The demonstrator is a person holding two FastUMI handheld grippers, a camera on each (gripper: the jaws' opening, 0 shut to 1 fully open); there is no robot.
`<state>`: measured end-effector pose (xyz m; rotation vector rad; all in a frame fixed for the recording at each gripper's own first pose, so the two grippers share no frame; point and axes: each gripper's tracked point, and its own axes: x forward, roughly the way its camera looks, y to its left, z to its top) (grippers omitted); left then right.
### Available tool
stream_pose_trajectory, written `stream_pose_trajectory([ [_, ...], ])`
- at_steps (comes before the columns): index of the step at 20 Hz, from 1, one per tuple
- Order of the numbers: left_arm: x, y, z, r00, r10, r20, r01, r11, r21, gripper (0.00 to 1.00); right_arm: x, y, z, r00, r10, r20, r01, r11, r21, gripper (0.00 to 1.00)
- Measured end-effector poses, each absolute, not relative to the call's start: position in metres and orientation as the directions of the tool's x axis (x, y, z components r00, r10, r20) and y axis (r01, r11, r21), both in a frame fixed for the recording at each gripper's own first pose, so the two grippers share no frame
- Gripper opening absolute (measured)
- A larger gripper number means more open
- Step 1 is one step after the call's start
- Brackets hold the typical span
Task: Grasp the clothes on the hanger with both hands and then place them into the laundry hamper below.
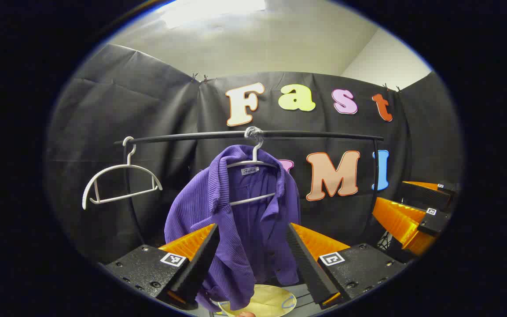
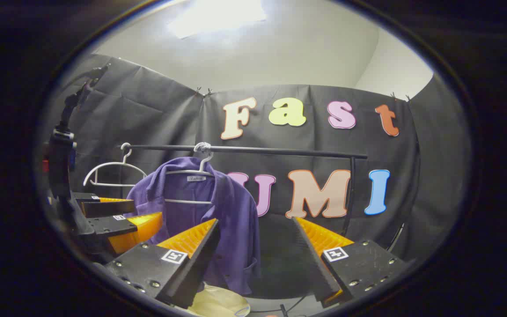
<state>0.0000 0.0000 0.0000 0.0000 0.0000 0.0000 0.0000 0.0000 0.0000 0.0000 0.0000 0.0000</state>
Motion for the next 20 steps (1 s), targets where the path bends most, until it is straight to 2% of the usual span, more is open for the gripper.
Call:
stream_pose_trajectory([
  [7, -0.003, -0.015, -0.007, 0.999, -0.039, -0.013, 0.038, 0.999, -0.012, 0.94, -0.005, -0.012, 0.001, 0.999, -0.033, -0.002, 0.033, 0.999, -0.012, 0.99],
  [9, -0.002, -0.018, -0.01, 0.999, -0.039, -0.025, 0.039, 0.999, -0.01, 0.93, -0.005, -0.014, 0.0, 0.999, -0.042, -0.004, 0.042, 0.999, -0.012, 0.96],
  [20, 0.01, 0.005, -0.029, 0.995, 0.069, -0.069, -0.069, 0.998, -0.004, 0.92, -0.001, -0.021, -0.003, 0.999, -0.053, -0.006, 0.053, 0.998, -0.027, 0.96],
])
